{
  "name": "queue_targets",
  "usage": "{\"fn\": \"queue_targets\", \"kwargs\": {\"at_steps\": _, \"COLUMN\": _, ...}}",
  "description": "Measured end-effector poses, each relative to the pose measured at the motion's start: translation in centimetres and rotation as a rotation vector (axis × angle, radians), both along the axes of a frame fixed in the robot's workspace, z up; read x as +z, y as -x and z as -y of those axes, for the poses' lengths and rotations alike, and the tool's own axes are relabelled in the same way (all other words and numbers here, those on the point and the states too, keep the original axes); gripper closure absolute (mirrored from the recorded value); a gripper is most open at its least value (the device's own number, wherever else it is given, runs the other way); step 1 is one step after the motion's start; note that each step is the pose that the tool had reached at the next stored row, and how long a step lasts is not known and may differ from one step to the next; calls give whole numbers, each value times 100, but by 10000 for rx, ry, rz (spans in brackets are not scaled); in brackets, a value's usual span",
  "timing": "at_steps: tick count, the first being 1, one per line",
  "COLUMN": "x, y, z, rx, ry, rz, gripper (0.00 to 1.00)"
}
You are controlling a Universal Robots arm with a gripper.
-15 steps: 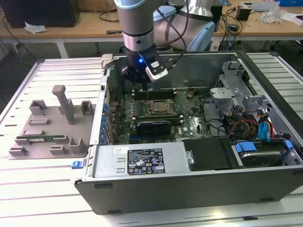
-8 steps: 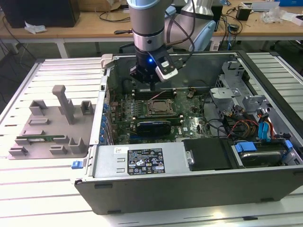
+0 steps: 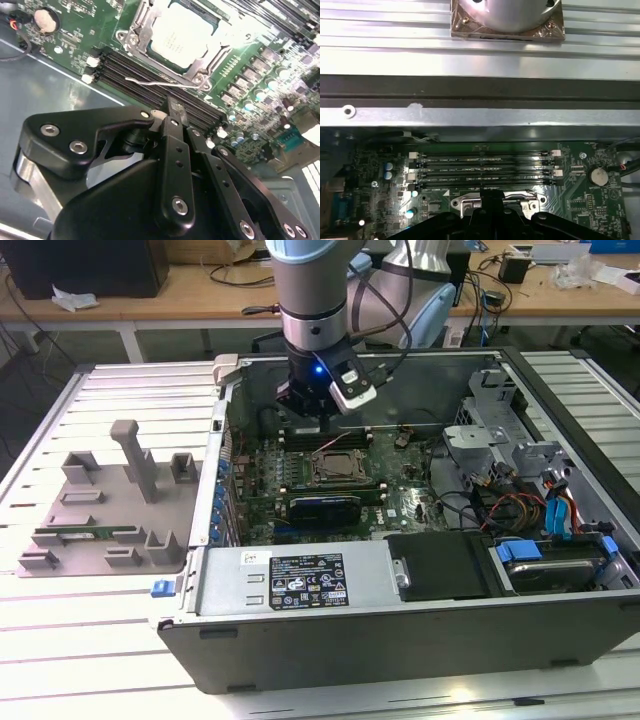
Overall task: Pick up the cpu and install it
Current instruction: 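Install the first cpu locking lever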
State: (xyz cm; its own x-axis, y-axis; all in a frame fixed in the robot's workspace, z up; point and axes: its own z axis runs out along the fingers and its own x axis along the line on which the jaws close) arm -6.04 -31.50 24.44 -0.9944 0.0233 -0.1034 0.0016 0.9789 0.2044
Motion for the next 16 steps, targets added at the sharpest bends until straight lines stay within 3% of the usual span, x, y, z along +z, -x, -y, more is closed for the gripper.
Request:
{"fn": "queue_targets", "kwargs": {"at_steps": 1, "x": -8, "y": 0, "z": 1, "rx": 0, "ry": 2, "rz": 70, "gripper": 89}}
{"fn": "queue_targets", "kwargs": {"at_steps": 2, "x": -18, "y": 0, "z": 1, "rx": 2, "ry": 1, "rz": 89, "gripper": 89}}
{"fn": "queue_targets", "kwargs": {"at_steps": 9, "x": -161, "y": -59, "z": 5, "rx": -10, "ry": -21, "rz": 95, "gripper": 89}}
{"fn": "queue_targets", "kwargs": {"at_steps": 16, "x": -216, "y": -111, "z": -3, "rx": -10, "ry": -24, "rz": 95, "gripper": 89}}
